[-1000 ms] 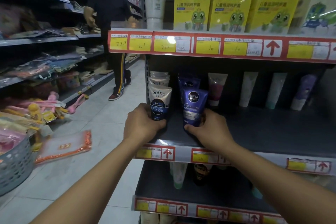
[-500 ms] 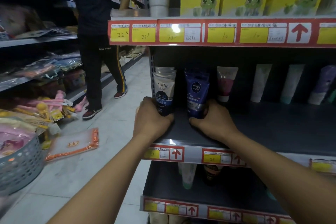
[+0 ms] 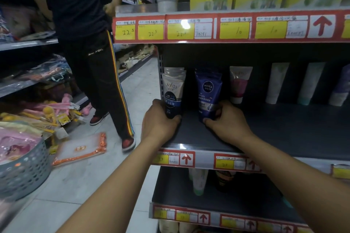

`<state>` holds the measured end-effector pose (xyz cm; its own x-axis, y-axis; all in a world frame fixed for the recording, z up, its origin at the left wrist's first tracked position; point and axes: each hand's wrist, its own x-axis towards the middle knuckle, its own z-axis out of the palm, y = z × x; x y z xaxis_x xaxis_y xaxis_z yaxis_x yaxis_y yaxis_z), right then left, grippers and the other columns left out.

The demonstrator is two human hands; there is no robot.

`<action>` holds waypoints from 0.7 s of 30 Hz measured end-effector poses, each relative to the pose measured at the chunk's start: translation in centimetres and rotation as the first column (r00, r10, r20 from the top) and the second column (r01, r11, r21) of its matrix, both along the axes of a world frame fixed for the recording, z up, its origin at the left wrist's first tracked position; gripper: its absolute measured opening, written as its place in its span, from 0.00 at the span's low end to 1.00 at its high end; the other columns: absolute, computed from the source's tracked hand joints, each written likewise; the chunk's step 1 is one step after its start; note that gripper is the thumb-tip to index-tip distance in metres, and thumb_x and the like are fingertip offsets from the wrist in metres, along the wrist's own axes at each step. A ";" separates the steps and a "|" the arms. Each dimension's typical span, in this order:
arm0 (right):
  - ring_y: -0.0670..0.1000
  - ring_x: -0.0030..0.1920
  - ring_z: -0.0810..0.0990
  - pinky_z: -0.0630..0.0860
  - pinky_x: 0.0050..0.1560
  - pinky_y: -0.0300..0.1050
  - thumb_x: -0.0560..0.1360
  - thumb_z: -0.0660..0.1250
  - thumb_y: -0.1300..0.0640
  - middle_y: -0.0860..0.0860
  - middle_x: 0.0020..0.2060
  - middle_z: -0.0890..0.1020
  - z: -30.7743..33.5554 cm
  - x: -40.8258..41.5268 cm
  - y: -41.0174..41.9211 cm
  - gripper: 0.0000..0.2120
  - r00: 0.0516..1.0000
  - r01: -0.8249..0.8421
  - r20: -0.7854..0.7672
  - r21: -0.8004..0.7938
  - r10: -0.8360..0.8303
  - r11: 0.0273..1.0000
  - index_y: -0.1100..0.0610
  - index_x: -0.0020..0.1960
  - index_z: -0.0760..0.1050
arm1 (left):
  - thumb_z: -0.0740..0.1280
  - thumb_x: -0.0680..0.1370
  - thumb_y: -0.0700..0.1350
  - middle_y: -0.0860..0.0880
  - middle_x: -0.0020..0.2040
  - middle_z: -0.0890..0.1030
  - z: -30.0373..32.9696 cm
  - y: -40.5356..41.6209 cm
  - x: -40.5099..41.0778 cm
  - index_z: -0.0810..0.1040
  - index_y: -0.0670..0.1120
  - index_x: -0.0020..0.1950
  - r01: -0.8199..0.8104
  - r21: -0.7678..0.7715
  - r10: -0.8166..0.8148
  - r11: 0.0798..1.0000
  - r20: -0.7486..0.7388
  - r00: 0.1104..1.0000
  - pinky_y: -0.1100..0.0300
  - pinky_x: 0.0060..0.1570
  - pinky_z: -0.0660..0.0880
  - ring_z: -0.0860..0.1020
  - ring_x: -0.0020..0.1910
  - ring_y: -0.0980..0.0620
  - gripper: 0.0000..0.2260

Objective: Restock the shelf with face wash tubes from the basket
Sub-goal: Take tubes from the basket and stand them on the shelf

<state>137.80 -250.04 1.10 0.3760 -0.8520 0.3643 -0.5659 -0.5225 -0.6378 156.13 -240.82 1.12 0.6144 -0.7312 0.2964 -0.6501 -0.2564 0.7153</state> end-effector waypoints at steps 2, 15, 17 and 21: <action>0.50 0.49 0.79 0.72 0.47 0.42 0.71 0.78 0.52 0.47 0.47 0.78 -0.1 0.0 -0.1 0.21 1.000 0.005 0.010 -0.001 -0.005 1.000 0.54 0.59 0.75 | 0.77 0.75 0.54 0.48 0.64 0.81 0.0 -0.1 0.0 0.71 0.48 0.69 -0.003 0.000 0.003 1.000 0.004 1.000 0.57 0.50 0.74 0.80 0.60 0.45 0.28; 0.48 0.49 0.79 0.73 0.47 0.42 0.69 0.79 0.50 0.46 0.48 0.78 -0.2 0.0 -0.3 0.24 1.000 0.027 0.010 0.008 -0.027 1.000 0.54 0.61 0.75 | 0.76 0.75 0.58 0.46 0.63 0.82 -0.1 -0.6 0.3 0.73 0.46 0.68 -0.020 0.040 0.019 0.999 0.021 1.000 0.52 0.55 0.77 0.80 0.61 0.42 0.28; 0.48 0.49 0.78 0.73 0.47 0.41 0.69 0.80 0.50 0.46 0.48 0.78 -0.2 0.0 -0.2 0.25 1.000 0.028 0.005 0.017 -0.028 0.999 0.54 0.61 0.75 | 0.76 0.74 0.58 0.46 0.63 0.82 0.0 -0.4 0.1 0.72 0.46 0.68 -0.024 0.048 0.023 0.999 0.010 1.000 0.51 0.55 0.78 0.80 0.61 0.42 0.28; 0.51 0.50 0.82 0.77 0.50 0.44 0.69 0.79 0.49 0.48 0.49 0.82 0.1 -0.4 0.0 0.25 0.998 0.050 0.027 0.034 -0.050 0.998 0.55 0.62 0.75 | 0.77 0.74 0.57 0.46 0.60 0.82 0.3 0.2 -0.4 0.72 0.46 0.66 -0.031 0.062 0.029 0.998 0.028 0.999 0.52 0.51 0.78 0.81 0.58 0.42 0.27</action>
<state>137.43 -249.99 1.22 0.3227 -0.8813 0.3452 -0.5725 -0.4722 -0.6703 155.77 -240.66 1.42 0.6290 -0.7300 0.2674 -0.6600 -0.3196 0.6798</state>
